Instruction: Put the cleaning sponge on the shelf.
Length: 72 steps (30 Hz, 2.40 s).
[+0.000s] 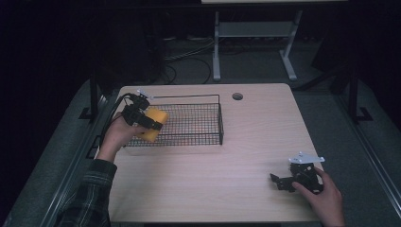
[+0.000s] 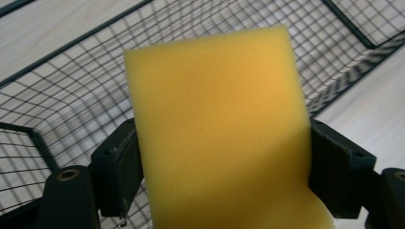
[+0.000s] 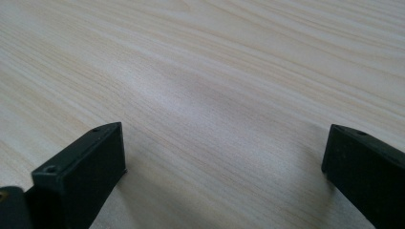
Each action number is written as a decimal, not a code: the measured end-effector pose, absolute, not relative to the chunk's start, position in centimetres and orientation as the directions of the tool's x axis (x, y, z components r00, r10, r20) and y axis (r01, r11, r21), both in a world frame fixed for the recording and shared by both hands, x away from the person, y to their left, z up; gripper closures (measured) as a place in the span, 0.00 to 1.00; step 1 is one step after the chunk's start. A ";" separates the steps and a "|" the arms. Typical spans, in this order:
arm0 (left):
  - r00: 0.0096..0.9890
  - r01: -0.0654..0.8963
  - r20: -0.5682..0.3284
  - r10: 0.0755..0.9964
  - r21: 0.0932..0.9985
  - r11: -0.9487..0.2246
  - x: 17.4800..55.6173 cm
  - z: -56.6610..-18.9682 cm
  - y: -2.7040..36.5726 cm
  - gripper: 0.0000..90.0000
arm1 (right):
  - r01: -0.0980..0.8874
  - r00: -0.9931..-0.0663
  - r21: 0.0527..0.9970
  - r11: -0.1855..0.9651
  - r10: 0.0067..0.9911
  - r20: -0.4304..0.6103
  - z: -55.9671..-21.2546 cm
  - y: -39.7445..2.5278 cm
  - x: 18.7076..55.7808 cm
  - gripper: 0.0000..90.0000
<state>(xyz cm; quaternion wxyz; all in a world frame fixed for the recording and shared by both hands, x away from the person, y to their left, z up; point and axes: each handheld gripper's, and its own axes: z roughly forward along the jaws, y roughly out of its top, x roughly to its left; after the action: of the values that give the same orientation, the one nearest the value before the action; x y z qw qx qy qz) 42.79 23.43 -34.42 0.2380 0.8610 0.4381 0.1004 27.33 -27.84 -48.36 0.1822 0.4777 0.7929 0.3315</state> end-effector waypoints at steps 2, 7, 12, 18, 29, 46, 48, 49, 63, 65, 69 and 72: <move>0.589 0.713 -0.034 0.808 0.494 -0.499 43.2 -34.5 23.7 0.24 | 0.637 -0.477 0.700 0.323 0.879 0.028 -48.4 -27.8 27.3 0.00; 0.567 0.723 -0.031 0.823 0.497 -0.480 44.1 -34.2 24.4 0.24 | 0.637 -0.477 0.700 0.324 0.878 0.028 -48.4 -27.8 27.3 0.00; 0.544 0.732 -0.024 0.839 0.503 -0.460 45.0 -34.1 25.3 0.24 | 0.637 -0.477 0.700 0.323 0.879 0.028 -48.4 -27.8 27.3 0.00; 0.522 0.744 -0.019 0.853 0.499 -0.444 45.7 -34.6 26.1 0.24 | 0.637 -0.477 0.700 0.324 0.878 0.028 -48.4 -27.8 27.3 0.00; 0.489 0.758 -0.021 0.872 0.505 -0.413 46.7 -35.5 27.4 0.24 | 0.637 -0.477 0.700 0.323 0.878 0.028 -48.4 -27.8 27.3 0.00; 0.469 0.785 -0.029 0.883 0.471 -0.402 47.7 -37.9 28.5 0.24 | 0.637 -0.477 0.700 0.324 0.878 0.028 -48.4 -27.8 27.3 0.00; 0.467 0.787 -0.030 0.884 0.471 -0.400 47.7 -38.2 28.5 0.24 | 0.637 -0.477 0.700 0.324 0.878 0.028 -48.4 -27.8 27.3 0.00; 0.466 0.788 -0.032 0.884 0.469 -0.399 47.8 -38.4 28.6 0.24 | 0.637 -0.477 0.700 0.324 0.878 0.028 -48.4 -27.8 27.3 0.00; 0.470 0.798 -0.038 0.882 0.444 -0.406 48.0 -39.7 28.6 0.23 | 0.637 -0.477 0.700 0.324 0.878 0.028 -48.4 -27.8 27.3 0.00; 0.468 0.802 -0.041 0.883 0.438 -0.405 48.0 -40.0 28.5 0.23 | 0.637 -0.477 0.700 0.323 0.879 0.029 -48.4 -27.8 27.3 0.00; 0.467 0.805 -0.045 0.883 0.434 -0.404 47.9 -40.3 28.6 0.23 | 0.637 -0.477 0.700 0.323 0.878 0.028 -48.4 -27.8 27.3 0.00; 0.470 0.807 -0.048 0.882 0.429 -0.406 48.0 -40.4 28.7 0.23 | 0.637 -0.477 0.700 0.324 0.878 0.028 -48.4 -27.8 27.3 0.00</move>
<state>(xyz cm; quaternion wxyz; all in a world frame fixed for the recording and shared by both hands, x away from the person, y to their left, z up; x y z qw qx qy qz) 47.96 28.71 -40.38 0.2007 0.8334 0.5065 0.0932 27.33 -27.84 -48.36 0.1822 0.4777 0.7929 0.3315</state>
